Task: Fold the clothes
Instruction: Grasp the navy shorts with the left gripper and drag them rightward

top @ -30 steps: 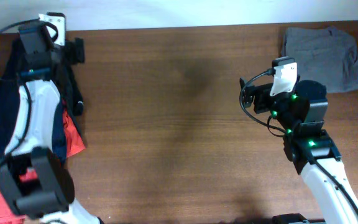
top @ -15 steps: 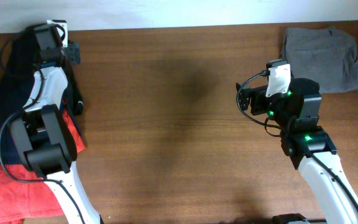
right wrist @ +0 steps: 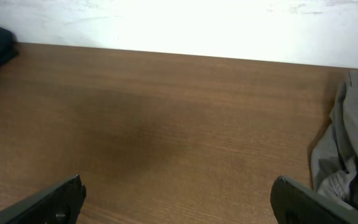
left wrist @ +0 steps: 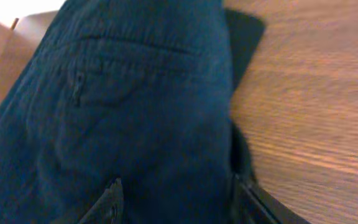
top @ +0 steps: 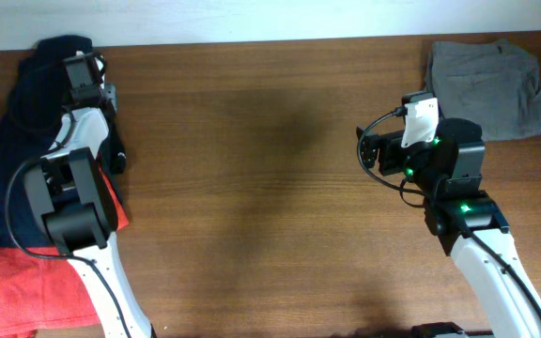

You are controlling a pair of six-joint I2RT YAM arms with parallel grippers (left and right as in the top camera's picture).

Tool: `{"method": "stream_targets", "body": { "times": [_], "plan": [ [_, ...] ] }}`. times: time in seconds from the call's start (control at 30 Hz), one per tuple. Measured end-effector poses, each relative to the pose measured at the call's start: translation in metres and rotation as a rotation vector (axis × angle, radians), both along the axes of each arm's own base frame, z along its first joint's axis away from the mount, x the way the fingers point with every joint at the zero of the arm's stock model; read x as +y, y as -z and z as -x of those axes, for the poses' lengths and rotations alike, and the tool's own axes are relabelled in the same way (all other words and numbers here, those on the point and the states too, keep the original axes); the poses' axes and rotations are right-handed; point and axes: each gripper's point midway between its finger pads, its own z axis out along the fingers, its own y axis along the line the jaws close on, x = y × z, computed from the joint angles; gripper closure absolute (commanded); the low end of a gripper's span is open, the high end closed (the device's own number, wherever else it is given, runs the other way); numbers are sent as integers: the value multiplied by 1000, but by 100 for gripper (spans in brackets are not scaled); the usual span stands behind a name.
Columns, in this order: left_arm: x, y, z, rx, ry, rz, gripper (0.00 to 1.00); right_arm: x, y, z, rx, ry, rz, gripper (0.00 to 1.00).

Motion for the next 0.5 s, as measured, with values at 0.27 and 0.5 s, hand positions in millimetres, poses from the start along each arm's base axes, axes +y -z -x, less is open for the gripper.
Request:
{"method": "stream_targets", "body": {
  "times": [0.27, 0.5],
  "plan": [
    [17, 2, 2, -3, -84, -82, 80, 0, 0, 0, -1, 0, 0, 0],
    [20, -46, -10, -22, -148, -133, 95, 0, 0, 0, 0, 0, 0, 0]
  ]
}}
